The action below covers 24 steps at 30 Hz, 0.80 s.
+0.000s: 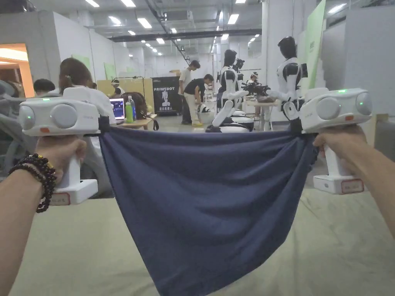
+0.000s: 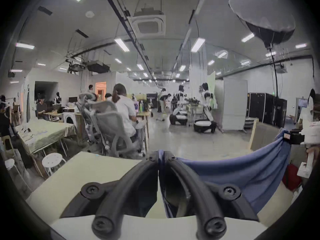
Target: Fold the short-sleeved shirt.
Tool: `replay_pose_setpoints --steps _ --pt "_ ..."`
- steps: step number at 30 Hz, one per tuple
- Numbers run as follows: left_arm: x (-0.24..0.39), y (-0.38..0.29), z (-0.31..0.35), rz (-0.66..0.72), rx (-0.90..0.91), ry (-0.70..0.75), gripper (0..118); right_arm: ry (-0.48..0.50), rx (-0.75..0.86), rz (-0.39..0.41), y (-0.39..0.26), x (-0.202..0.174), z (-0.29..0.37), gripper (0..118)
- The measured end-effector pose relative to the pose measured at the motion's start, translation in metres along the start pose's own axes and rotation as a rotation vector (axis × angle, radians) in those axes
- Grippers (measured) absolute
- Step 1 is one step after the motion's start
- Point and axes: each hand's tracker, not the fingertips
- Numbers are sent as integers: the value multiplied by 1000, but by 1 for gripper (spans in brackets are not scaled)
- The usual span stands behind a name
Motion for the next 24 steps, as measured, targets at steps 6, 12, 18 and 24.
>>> replay_pose_setpoints --steps 6,12,18,24 --pt "2 -55 -26 17 -101 -26 3 11 -107 -11 -69 3 -36 21" --pt "-4 -77 32 39 -97 -68 3 30 -106 -2 -101 11 11 21" --pt "-23 -159 137 53 -215 -115 3 97 -190 71 -188 10 106 21" --pt "-34 -269 237 57 -410 -138 3 161 -350 125 -301 7 174 21"
